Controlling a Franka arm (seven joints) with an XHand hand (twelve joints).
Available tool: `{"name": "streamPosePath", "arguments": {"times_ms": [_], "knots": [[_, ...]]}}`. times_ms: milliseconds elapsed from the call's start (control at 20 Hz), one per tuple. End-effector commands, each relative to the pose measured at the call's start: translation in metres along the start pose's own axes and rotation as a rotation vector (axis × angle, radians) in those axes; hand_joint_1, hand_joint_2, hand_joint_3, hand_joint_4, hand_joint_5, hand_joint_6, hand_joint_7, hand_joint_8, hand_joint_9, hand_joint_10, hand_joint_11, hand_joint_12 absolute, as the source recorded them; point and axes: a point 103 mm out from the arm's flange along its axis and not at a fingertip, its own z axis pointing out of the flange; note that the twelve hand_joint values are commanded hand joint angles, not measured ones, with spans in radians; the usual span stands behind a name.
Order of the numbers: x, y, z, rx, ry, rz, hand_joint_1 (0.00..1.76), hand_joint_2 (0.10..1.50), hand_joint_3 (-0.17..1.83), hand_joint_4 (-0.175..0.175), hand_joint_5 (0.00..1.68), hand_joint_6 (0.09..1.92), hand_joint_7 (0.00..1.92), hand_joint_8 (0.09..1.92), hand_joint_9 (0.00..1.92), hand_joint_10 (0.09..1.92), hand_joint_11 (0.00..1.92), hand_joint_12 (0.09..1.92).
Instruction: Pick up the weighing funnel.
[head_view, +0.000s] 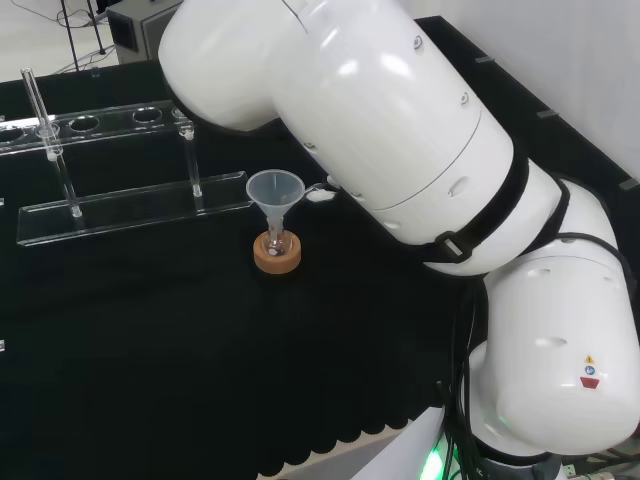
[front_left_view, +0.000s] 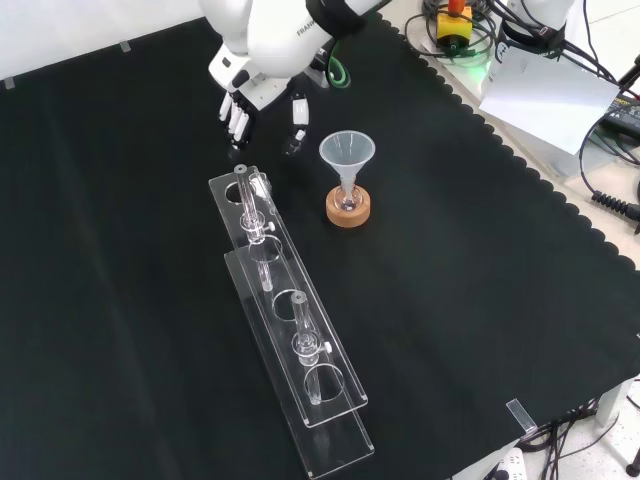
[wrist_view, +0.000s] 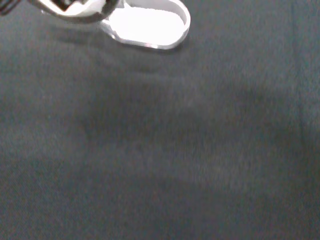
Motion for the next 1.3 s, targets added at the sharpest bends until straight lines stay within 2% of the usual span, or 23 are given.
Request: {"name": "streamPosePath", "arguments": {"times_ms": [50, 150, 500, 550, 800, 1200, 1300], "knots": [[0.005, 0.007, 0.014, 0.008, -0.007, 0.029, 0.82, 0.63, 0.61, -0.058, 0.65, 0.13, 0.64, 0.67, 0.92, 0.47, 0.60, 1.26], [0.006, 0.008, 0.018, 0.010, -0.006, 0.024, 0.83, 0.63, 0.61, -0.059, 0.65, 0.13, 0.64, 0.67, 0.92, 0.47, 0.60, 1.26], [0.006, 0.015, 0.024, 0.002, -0.012, 0.049, 0.83, 0.62, 0.61, -0.059, 0.64, 0.15, 0.62, 0.67, 0.90, 0.47, 0.60, 1.25], [0.014, 0.015, 0.023, 0.002, -0.020, 0.051, 0.83, 0.62, 0.61, -0.059, 0.64, 0.15, 0.62, 0.67, 0.90, 0.47, 0.60, 1.25], [0.019, 0.017, 0.026, 0.011, -0.021, 0.056, 0.83, 0.62, 0.63, -0.059, 0.60, 0.25, 0.60, 0.69, 0.88, 0.51, 0.59, 1.26], [0.008, 0.026, 0.037, 0.023, -0.007, 0.063, 0.83, 0.61, 0.63, -0.063, 0.54, 0.35, 0.57, 0.70, 0.84, 0.52, 0.58, 1.26], [0.021, 0.026, 0.036, 0.019, -0.020, 0.067, 0.83, 0.61, 0.64, -0.063, 0.54, 0.35, 0.56, 0.70, 0.83, 0.52, 0.58, 1.26]]}}
